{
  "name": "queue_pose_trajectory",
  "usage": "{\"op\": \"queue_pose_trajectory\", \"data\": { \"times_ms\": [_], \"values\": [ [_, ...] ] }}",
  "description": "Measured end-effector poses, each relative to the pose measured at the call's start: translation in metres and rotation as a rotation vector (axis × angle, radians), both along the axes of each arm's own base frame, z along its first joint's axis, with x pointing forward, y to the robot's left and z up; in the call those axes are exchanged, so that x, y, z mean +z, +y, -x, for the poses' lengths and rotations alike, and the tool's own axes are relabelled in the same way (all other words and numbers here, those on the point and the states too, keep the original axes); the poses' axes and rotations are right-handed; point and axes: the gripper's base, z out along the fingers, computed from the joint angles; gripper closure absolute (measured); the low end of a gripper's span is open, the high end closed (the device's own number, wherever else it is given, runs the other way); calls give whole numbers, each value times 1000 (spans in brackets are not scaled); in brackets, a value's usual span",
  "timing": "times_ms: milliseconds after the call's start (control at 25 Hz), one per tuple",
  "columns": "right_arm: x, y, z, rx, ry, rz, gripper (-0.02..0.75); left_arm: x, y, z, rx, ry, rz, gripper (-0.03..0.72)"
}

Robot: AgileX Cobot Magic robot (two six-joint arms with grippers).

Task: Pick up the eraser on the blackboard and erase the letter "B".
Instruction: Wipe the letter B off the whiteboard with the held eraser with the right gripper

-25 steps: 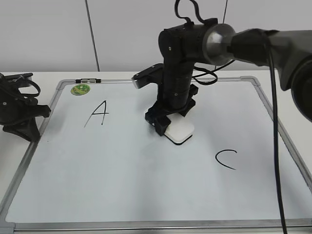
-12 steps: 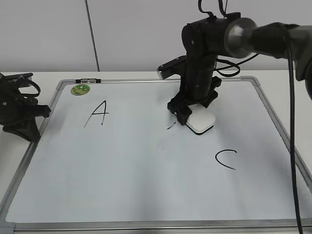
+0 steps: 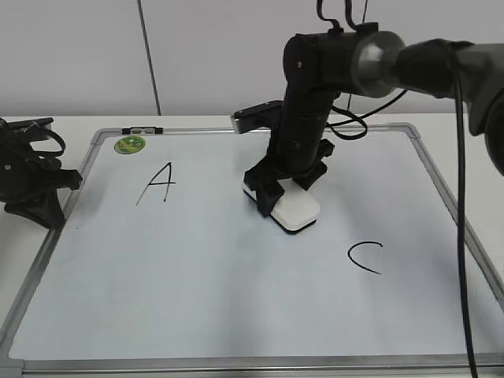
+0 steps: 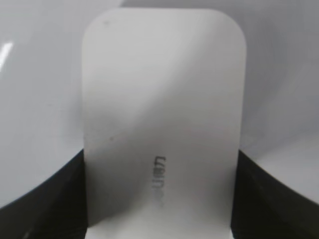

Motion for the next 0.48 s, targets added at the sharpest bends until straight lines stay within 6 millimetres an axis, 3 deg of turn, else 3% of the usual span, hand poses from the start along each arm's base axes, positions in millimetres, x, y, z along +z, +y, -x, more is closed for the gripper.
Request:
{"op": "queue_pose_trajectory", "data": {
  "times_ms": [240, 480],
  "values": [
    [-2, 34, 19, 144, 4, -3, 192, 0, 0, 0, 0, 0, 0, 680],
    [-2, 40, 22, 203, -18, 19, 192, 0, 0, 0, 0, 0, 0, 680]
  ]
}}
